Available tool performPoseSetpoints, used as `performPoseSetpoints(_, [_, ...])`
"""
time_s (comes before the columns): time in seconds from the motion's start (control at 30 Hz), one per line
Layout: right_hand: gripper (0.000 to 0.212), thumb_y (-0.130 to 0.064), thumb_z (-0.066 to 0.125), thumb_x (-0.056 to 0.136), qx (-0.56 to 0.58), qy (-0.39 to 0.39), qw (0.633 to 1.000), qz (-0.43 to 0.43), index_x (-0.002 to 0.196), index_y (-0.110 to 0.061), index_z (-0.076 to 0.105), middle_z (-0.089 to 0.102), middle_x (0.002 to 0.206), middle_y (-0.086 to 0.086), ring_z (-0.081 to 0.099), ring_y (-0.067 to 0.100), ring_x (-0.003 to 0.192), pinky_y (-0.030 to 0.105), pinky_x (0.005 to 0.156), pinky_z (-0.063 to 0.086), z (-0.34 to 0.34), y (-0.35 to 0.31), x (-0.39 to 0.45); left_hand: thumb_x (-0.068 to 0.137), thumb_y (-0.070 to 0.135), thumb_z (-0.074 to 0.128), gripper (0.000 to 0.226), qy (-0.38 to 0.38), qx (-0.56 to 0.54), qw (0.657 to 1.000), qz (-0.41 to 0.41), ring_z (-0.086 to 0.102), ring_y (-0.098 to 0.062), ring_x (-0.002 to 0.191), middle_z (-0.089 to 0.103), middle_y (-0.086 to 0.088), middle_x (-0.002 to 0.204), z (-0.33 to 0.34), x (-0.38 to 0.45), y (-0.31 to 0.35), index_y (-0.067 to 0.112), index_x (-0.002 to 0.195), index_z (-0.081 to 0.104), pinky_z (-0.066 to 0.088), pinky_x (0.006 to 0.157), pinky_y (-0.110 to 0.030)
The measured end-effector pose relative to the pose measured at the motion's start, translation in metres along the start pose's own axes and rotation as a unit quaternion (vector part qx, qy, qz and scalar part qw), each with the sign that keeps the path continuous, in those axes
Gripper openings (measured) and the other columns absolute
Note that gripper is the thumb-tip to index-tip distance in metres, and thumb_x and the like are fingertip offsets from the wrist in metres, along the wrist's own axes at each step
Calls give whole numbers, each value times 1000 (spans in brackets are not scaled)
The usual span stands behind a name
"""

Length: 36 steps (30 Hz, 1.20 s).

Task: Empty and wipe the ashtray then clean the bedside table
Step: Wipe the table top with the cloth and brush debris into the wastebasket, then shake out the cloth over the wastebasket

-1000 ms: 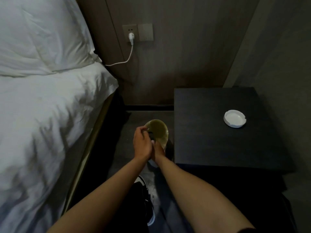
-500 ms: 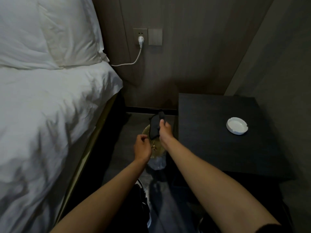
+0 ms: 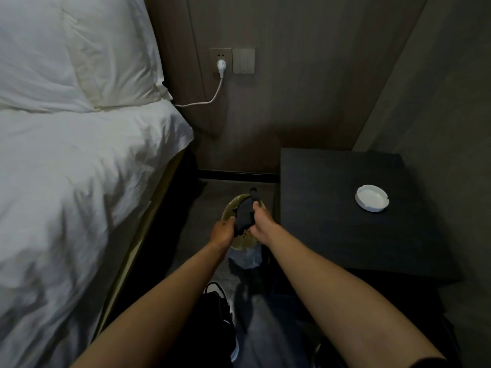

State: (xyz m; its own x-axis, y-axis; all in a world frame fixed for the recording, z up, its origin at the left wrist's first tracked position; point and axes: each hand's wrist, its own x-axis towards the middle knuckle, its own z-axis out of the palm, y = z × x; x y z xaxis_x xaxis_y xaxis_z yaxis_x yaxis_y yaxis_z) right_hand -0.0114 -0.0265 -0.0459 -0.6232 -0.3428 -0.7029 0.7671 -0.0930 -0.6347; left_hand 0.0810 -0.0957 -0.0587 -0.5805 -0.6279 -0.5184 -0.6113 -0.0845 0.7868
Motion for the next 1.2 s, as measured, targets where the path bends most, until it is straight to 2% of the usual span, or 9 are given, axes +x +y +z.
performPoseSetpoints(0.13, [56,-37,34,108,59,-20,997,37,152,-3,32,38,155,23,41,39,140,49,114,35,-5,-6,-11,96,38,60,34,-8,-81,995,-57,51,-20,49,55,-11,63,3,-4,3,5,95,64,41,50,-26])
performPoseSetpoints(0.2, [57,-37,33,108,73,-31,996,40,152,0,33,39,154,23,41,38,140,47,114,35,-7,-8,-17,92,23,70,25,25,-121,991,-52,56,-24,56,63,-19,74,1,-2,3,3,79,64,49,61,-34])
performPoseSetpoints(0.3, [53,-33,37,108,79,-54,995,31,150,0,35,43,152,22,44,38,138,47,108,39,-7,-10,-27,83,13,80,14,56,-121,991,-14,64,-26,77,73,-24,95,-5,-4,3,2,87,73,53,73,-35])
performPoseSetpoints(0.47, [44,-23,50,104,27,-48,998,-9,144,-5,46,54,143,19,56,37,125,48,102,50,-10,-11,-38,85,21,78,14,146,31,985,90,66,-24,87,71,-9,87,-25,-26,19,9,85,71,51,84,-32])
performPoseSetpoints(0.57, [34,-21,54,101,30,-48,998,-18,133,-7,53,60,136,18,60,36,121,46,92,55,-15,-15,-52,87,18,76,12,149,56,978,136,69,-27,91,67,-7,83,-32,-36,27,9,91,70,48,80,-28])
performPoseSetpoints(0.73, [54,-40,67,93,60,-61,996,-18,136,-10,54,64,130,17,67,33,105,39,59,60,-25,-23,-65,85,16,79,22,137,102,963,210,69,-16,87,75,-6,89,-44,-49,38,12,107,77,49,82,-23])
performPoseSetpoints(1.0, [62,-43,65,93,66,-77,995,-2,145,-15,45,53,144,14,58,34,124,43,73,60,-40,-33,-76,83,6,77,12,153,115,944,269,70,-16,83,73,-3,86,-60,-64,51,12,93,74,49,75,-23])
performPoseSetpoints(1.07, [52,-33,65,96,52,-68,996,-19,141,-13,49,55,142,14,56,33,126,46,84,57,-41,-34,-81,80,4,80,15,141,103,945,277,70,-15,79,71,-2,81,-66,-66,54,9,91,73,52,73,-22])
performPoseSetpoints(1.2, [15,-13,62,96,-5,-61,997,-56,112,-12,60,63,127,18,62,32,114,43,77,54,-43,-29,-80,70,5,90,28,82,95,950,287,61,-6,63,65,1,68,-78,-70,59,13,90,72,50,61,-12])
